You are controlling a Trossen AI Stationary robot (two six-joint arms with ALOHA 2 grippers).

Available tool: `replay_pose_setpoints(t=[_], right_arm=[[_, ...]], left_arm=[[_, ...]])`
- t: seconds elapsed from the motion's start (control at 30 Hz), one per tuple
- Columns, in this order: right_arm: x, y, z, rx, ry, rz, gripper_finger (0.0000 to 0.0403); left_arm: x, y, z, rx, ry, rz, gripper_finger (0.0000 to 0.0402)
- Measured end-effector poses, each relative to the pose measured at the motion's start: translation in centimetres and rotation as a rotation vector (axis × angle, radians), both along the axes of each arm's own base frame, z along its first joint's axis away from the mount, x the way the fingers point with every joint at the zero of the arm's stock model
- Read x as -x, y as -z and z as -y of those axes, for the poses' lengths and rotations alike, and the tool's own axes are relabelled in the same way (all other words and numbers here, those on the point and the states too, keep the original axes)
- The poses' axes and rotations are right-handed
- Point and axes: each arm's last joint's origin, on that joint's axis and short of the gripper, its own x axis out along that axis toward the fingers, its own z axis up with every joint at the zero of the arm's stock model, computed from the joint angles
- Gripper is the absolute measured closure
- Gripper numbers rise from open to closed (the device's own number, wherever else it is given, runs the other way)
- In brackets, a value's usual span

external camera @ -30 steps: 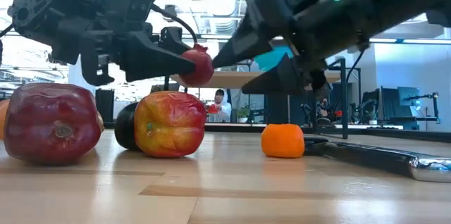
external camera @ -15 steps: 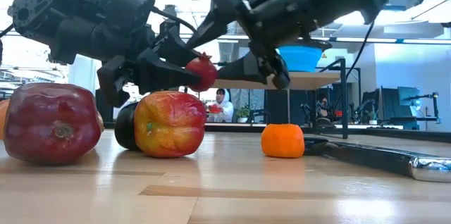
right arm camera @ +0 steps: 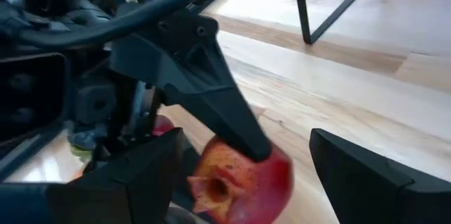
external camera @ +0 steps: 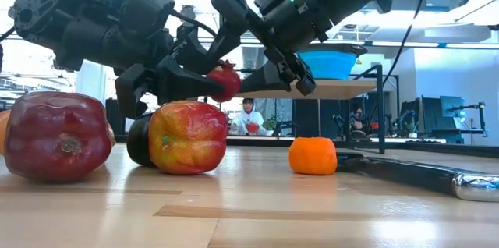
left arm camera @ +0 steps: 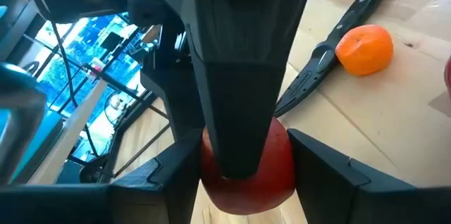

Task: Pick & Place Fruit
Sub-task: Put the right red pomegranate into the blue strainer bowl on the shelf

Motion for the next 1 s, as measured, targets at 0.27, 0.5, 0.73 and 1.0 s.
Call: replay_pose_setpoints(t=[0.27, 0.5, 0.73, 1.0], right_arm=[[-0.2, 0.1, 0.5, -0.062, -0.006, 0.002, 0.0128], [-0.5, 0.2, 1.5, -0.108, -0.019, 0.003, 0.0167], [-0.6, 0.3, 2.0, -0.145, -0.059, -0.017, 0.0218], [0.0, 1.3, 2.0, -0.167, -0.105, -0.140, 0.0236]], left_arm=[[0.0, 0.0, 0.0, 0.000, 0.001, 0.001, 0.0211], [0.0, 0.0, 0.0, -0.001, -0.009, 0.001, 0.0211], [0.0, 0.1, -0.1, -0.001, -0.037, -0.005, 0.0211], [0.0, 0.0, -0.2, 0.164, -0.067, 0.011, 0.0169]])
